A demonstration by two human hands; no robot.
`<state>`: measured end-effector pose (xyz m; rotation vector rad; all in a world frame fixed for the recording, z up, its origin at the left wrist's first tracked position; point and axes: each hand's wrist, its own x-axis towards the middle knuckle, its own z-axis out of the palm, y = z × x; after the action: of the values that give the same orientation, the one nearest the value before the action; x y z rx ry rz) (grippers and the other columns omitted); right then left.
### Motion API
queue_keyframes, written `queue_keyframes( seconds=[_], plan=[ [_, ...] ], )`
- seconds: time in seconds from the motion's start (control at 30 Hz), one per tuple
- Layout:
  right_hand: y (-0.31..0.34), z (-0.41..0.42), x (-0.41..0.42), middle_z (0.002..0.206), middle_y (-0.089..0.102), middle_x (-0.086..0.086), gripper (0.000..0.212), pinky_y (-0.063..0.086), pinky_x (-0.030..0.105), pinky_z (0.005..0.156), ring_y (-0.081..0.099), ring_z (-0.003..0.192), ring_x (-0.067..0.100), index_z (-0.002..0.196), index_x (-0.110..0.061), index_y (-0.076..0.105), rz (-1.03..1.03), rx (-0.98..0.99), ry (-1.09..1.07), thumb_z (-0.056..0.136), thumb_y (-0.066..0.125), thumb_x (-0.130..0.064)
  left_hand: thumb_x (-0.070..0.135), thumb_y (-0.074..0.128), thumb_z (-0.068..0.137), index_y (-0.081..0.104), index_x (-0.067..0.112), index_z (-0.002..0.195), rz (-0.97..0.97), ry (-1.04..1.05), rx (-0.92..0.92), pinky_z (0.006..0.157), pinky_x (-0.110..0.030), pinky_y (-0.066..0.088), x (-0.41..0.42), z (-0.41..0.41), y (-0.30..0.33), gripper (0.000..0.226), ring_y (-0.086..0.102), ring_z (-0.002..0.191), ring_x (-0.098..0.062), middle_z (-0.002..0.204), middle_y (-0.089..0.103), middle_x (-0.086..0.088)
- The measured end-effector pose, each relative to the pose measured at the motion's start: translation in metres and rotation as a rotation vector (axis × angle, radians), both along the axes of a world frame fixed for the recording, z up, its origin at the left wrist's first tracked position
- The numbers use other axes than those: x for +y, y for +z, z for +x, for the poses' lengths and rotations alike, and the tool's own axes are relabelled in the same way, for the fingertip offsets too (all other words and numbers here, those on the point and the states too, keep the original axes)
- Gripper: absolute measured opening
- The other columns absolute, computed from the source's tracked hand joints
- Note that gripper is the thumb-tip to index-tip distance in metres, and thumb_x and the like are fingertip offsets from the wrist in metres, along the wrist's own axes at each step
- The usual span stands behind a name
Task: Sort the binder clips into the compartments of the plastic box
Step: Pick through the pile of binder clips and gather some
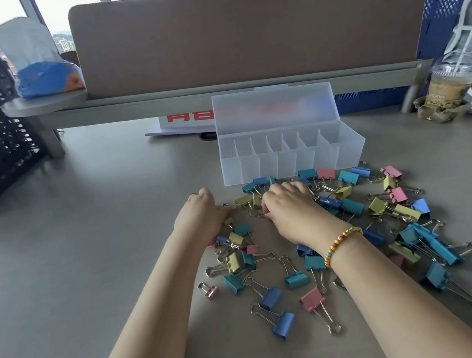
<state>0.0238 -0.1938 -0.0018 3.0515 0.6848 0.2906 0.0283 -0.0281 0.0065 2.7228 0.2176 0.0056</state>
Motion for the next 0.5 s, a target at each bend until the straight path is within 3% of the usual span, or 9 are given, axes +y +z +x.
queue_keyframes(
  seconds=[0.17, 0.3, 0.4, 0.5],
  plan=[
    [0.001, 0.001, -0.001, 0.125, 0.05, 0.009, 0.028, 0.025, 0.036, 0.109, 0.043, 0.12, 0.027, 0.121, -0.009, 0.046, 0.023, -0.01, 0.007, 0.094, 0.048, -0.004, 0.022, 0.047, 0.096, 0.051, 0.0, 0.114, 0.09, -0.066, -0.043, 0.082, -0.033, 0.044, 0.002, 0.005, -0.002, 0.028, 0.054, 0.106, -0.031, 0.12, 0.054, -0.018],
    [-0.002, 0.003, -0.002, 0.121, 0.048, 0.011, 0.022, 0.033, 0.032, 0.101, 0.043, 0.115, 0.027, 0.116, -0.007, 0.052, 0.076, -0.035, 0.023, 0.095, 0.046, -0.003, 0.022, 0.046, 0.097, 0.053, -0.001, 0.108, 0.119, -0.102, -0.057, 0.071, -0.029, 0.038, 0.006, 0.009, -0.006, 0.026, 0.051, 0.086, -0.027, 0.11, 0.057, -0.017],
    [0.011, 0.0, 0.0, 0.12, 0.045, 0.007, 0.022, 0.039, 0.019, 0.087, 0.05, 0.107, 0.019, 0.117, -0.006, 0.052, 0.447, 0.086, -0.033, 0.099, 0.041, -0.012, 0.015, 0.045, 0.096, 0.053, 0.004, 0.101, 0.119, -0.125, -0.076, 0.063, -0.026, 0.039, 0.007, 0.009, -0.008, 0.015, 0.053, 0.074, -0.024, 0.093, 0.059, -0.01],
    [0.025, -0.002, 0.001, 0.103, 0.052, 0.004, 0.018, 0.05, 0.012, 0.068, 0.057, 0.077, 0.01, 0.11, -0.007, 0.051, 1.01, 0.299, -0.128, 0.099, 0.039, -0.015, 0.022, 0.035, 0.099, 0.05, 0.005, 0.095, 0.006, -0.078, -0.154, 0.063, -0.028, 0.037, 0.005, 0.007, -0.008, 0.022, 0.055, 0.078, -0.029, 0.084, 0.051, -0.008]
  ],
)
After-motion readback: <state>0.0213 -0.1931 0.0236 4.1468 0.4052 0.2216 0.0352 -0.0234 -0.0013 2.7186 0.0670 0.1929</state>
